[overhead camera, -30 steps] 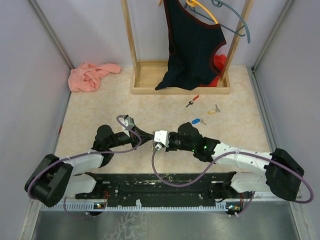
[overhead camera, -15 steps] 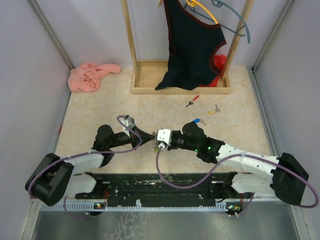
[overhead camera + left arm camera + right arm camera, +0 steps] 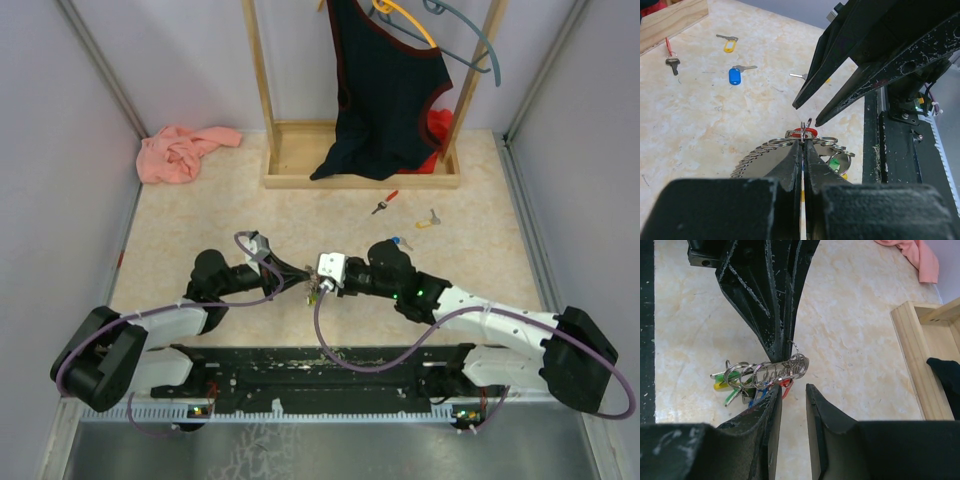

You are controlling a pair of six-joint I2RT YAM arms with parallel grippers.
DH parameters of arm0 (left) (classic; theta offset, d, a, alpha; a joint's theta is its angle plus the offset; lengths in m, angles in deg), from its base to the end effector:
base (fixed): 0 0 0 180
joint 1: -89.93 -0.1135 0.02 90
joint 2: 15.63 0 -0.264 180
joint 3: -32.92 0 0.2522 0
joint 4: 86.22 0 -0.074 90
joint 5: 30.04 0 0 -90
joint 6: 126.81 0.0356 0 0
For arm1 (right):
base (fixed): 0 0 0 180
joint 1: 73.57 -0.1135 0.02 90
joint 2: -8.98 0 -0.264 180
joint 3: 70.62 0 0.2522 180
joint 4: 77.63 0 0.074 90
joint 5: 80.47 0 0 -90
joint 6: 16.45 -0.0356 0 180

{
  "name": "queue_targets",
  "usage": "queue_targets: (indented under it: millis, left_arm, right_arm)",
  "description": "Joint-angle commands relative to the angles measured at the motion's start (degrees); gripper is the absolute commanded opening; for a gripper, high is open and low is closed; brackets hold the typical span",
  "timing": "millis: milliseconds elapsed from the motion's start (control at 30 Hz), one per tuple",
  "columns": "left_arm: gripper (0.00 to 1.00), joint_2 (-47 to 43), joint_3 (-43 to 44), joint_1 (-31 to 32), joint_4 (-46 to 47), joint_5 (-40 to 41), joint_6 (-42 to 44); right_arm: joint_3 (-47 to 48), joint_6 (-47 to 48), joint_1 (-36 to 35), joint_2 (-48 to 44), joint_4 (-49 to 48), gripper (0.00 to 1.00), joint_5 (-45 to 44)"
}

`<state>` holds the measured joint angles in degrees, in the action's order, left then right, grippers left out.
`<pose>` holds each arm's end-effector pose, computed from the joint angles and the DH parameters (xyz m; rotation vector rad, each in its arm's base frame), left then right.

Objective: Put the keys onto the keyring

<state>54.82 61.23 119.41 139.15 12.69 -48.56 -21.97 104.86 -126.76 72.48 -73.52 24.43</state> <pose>0.1757 -0.1294 0.1986 0.9203 1.3794 -1.1768 0.1416 0.2044 0.2499 -1.4191 1.2966 0.5050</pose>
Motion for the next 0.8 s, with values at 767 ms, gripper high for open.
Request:
queue_targets:
  millis: [767]
  left_arm:
    - [0.01, 0.8, 1.9, -0.2, 2.9, -3.4, 0.4]
  right_arm:
    - [2.4, -1.9, 0.7, 2.8, -3.8, 0.17, 4.6]
